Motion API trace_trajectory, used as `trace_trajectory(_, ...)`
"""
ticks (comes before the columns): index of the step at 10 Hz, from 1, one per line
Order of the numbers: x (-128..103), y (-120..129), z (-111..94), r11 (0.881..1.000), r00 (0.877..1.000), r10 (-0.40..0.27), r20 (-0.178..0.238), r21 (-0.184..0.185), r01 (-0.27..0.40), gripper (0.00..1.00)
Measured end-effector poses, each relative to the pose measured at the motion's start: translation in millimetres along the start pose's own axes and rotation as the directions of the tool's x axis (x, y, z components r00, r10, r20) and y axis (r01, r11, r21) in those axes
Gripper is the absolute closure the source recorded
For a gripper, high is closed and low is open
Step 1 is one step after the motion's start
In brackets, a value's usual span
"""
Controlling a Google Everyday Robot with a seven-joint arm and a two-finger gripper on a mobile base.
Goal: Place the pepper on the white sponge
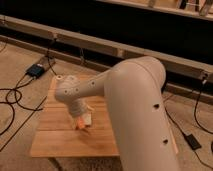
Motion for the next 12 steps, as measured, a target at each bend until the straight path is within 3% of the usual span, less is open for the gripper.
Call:
trace_trajectory(3, -1.1, -12.0, -12.3, 0.999, 0.998, 0.051, 0.031, -0.006, -0.051, 0.2)
trace_trajectory(5, -0.2, -15.7, -18.9, 0.996, 0.995, 0.086, 0.04, -0.036, -0.084, 0.2)
trace_trajectory(7, 0.8, -12.9, -29.2, 0.984, 0.992, 0.121, 0.045, -0.136, -0.114, 0.2)
trace_trajectory(9, -0.1, -12.3, -42.3, 0.96, 0.988, 0.145, 0.056, -0.249, -0.127, 0.2)
trace_trajectory(10, -0.1, -15.3, -47.3, 0.949, 0.987, 0.152, 0.061, -0.288, -0.128, 0.2)
trace_trajectory(12, 0.2, -16.9, -49.8, 0.943, 0.986, 0.155, 0.064, -0.306, -0.128, 0.2)
